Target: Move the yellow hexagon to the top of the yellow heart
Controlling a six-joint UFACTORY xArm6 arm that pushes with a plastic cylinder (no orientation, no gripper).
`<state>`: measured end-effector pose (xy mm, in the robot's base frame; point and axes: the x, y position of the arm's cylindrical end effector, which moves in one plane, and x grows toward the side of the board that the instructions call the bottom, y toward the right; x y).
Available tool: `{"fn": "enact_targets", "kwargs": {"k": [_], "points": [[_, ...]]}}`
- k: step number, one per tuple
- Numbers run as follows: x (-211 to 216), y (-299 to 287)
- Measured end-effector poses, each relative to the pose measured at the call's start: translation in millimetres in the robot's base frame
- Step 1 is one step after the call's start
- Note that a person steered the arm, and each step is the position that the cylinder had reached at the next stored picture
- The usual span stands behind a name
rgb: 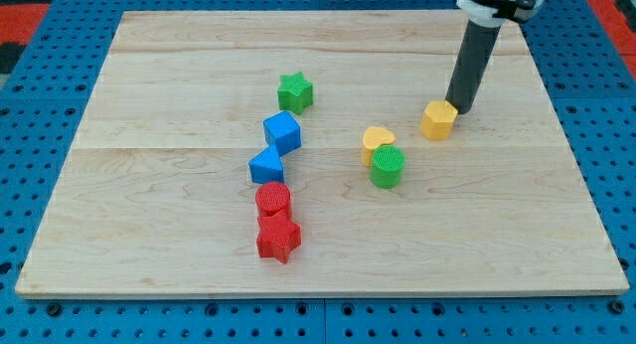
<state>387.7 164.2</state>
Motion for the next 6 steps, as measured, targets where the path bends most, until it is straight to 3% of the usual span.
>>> {"fn": "enact_targets", "kwargs": {"k": [4, 6], "points": [[41, 2], [24, -36]]}}
